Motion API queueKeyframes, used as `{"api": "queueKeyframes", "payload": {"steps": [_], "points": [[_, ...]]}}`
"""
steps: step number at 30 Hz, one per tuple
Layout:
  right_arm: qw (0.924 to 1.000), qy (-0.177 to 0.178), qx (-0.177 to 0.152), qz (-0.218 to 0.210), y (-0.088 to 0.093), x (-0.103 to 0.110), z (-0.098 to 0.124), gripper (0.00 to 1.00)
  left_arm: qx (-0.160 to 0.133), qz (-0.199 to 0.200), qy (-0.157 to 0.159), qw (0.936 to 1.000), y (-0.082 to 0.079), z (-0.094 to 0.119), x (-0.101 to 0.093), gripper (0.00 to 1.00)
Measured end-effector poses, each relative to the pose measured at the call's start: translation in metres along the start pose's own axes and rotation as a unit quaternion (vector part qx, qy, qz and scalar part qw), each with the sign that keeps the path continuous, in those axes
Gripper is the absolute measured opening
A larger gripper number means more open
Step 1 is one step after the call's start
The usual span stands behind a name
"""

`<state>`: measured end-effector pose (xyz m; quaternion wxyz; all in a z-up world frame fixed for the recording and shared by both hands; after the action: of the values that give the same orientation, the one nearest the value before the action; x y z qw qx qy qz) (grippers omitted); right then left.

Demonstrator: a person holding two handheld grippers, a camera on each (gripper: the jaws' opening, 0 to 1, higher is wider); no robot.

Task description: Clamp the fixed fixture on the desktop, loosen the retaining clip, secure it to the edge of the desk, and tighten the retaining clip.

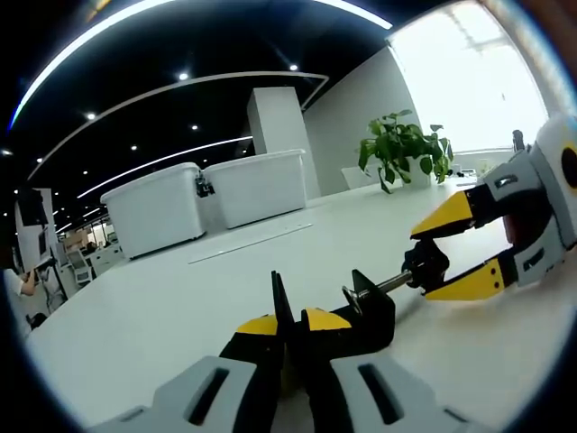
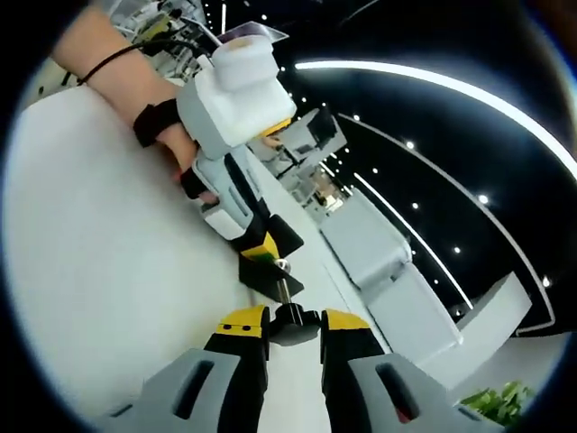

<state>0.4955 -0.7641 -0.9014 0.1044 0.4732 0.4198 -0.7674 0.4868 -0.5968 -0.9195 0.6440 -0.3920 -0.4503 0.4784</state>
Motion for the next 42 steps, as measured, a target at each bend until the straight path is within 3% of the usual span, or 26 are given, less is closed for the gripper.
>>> {"api": "queueKeyframes", "payload": {"steps": [33, 34, 36, 37, 38, 39, 41, 42], "points": [[0.9991, 0.011, 0.005, 0.041, -0.001, 0.003, 0.000, 0.22, -0.001, -0.001, 0.001, 1.0000, -0.001, -0.001, 0.000, 0.08], [0.9993, 0.012, 0.005, 0.035, -0.001, 0.003, 0.000, 0.23, -0.001, -0.001, 0.002, 1.0000, -0.001, -0.001, 0.000, 0.08], [0.9994, -0.001, 0.017, -0.030, 0.001, 0.002, 0.000, 0.23, -0.001, -0.001, 0.002, 1.0000, -0.001, 0.000, 0.000, 0.08], [0.9989, -0.005, 0.019, -0.043, 0.001, 0.002, 0.000, 0.24, -0.001, -0.002, 0.002, 1.0000, -0.001, 0.000, -0.001, 0.08], [0.9944, -0.023, 0.019, -0.101, 0.003, -0.001, -0.001, 0.25, -0.001, -0.002, 0.003, 1.0000, -0.001, 0.001, -0.001, 0.08], [0.9930, -0.026, 0.020, -0.113, 0.004, -0.001, -0.001, 0.28, -0.001, -0.002, 0.003, 1.0000, -0.001, 0.001, -0.001, 0.08], [0.9831, -0.037, 0.014, -0.179, 0.008, -0.007, -0.003, 0.31, -0.002, -0.002, 0.004, 1.0000, -0.001, 0.001, -0.002, 0.08], [0.9732, -0.046, 0.010, -0.225, 0.010, -0.011, -0.003, 0.30, -0.002, -0.002, 0.004, 1.0000, -0.001, 0.001, -0.002, 0.08]]}}
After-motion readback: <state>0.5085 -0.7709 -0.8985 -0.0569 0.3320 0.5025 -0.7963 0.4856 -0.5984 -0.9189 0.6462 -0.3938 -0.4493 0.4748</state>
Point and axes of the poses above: the point that each gripper's makers call its tool centre point, and the gripper's own axes: z roughly backward along the fingers, x roughly to its left, y roughly out of its underside, the point moved 9 cm from there along z, roughly backward along the fingers, and after that the axes turned 8 degrees about x, right-handed, at the moved point
